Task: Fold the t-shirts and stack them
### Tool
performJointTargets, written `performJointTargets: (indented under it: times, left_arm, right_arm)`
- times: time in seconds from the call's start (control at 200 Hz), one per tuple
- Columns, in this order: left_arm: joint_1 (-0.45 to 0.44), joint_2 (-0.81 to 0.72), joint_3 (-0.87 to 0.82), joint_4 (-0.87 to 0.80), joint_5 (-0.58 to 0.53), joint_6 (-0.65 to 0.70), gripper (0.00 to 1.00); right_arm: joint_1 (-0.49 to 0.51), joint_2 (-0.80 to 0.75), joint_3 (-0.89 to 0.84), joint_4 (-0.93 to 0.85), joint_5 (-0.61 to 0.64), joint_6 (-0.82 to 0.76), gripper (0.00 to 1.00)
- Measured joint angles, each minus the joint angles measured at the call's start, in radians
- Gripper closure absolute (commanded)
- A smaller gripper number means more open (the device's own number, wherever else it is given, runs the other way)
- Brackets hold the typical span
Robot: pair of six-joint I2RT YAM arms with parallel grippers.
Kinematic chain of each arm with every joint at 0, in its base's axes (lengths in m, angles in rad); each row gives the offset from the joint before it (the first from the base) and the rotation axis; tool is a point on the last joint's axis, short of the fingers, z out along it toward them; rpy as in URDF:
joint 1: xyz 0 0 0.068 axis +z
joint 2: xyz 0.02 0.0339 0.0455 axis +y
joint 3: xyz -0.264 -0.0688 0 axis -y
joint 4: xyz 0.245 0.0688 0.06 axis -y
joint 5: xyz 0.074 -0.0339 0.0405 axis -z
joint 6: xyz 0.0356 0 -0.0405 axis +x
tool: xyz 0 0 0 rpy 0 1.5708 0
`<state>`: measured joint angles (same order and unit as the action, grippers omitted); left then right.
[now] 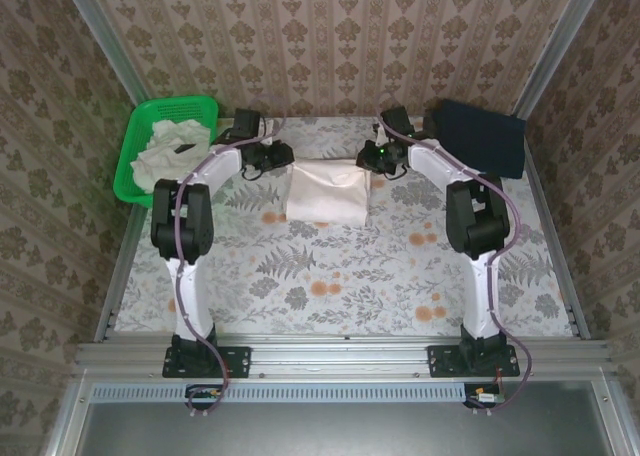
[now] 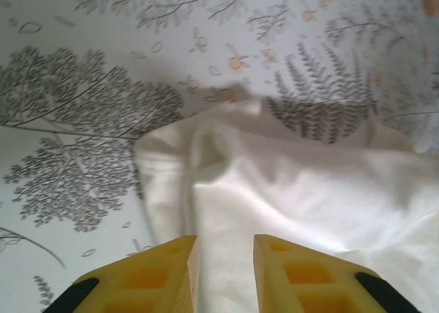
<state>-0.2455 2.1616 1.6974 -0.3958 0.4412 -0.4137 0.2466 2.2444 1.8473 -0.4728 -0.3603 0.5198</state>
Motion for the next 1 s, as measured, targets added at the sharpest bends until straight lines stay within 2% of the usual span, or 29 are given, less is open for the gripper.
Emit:
performJointTargets:
  times: [0.12,0.21,0.32,0.395,0.485,0.56,0.72,0.81,1.0]
  left_arm:
    - [0.007,-0.007,0.000,-0.041,-0.023,0.010,0.68]
    - [-0.007,-0.054,-0.028,-0.039,-0.052,0.029,0.65]
    - [-0.067,-0.129,-0.052,-0.037,-0.073,0.065,0.66]
    - [-0.119,-0.144,-0.048,-0.029,-0.074,0.090,0.74]
    - [-0.177,-0.136,-0.058,-0.019,-0.074,0.119,0.78]
    - [-0.203,-0.143,-0.153,0.036,-0.069,0.120,0.77]
    - [-0.206,-0.169,-0.449,0.171,-0.055,0.107,0.78]
    - [-0.201,-0.209,-0.496,0.225,-0.061,0.100,0.79]
    - [-0.201,-0.215,-0.539,0.289,-0.063,0.099,0.78]
  right_arm:
    - [-0.003,0.012,0.061,-0.033,0.010,-0.029,0.32]
    - [0.004,-0.027,0.052,-0.032,0.066,-0.048,0.32]
    - [0.030,-0.137,-0.078,0.011,0.125,-0.053,0.38]
    - [0.048,-0.190,-0.161,0.047,0.129,-0.047,0.46]
    - [0.064,-0.187,-0.194,0.086,0.113,-0.032,0.49]
    - [0.067,-0.147,-0.193,0.113,0.086,-0.021,0.52]
    - [0.059,0.019,-0.043,0.079,0.061,-0.020,0.51]
    - [0.051,0.108,0.069,0.049,0.046,-0.020,0.44]
    - [0.033,0.246,0.293,-0.016,-0.008,0.006,0.40]
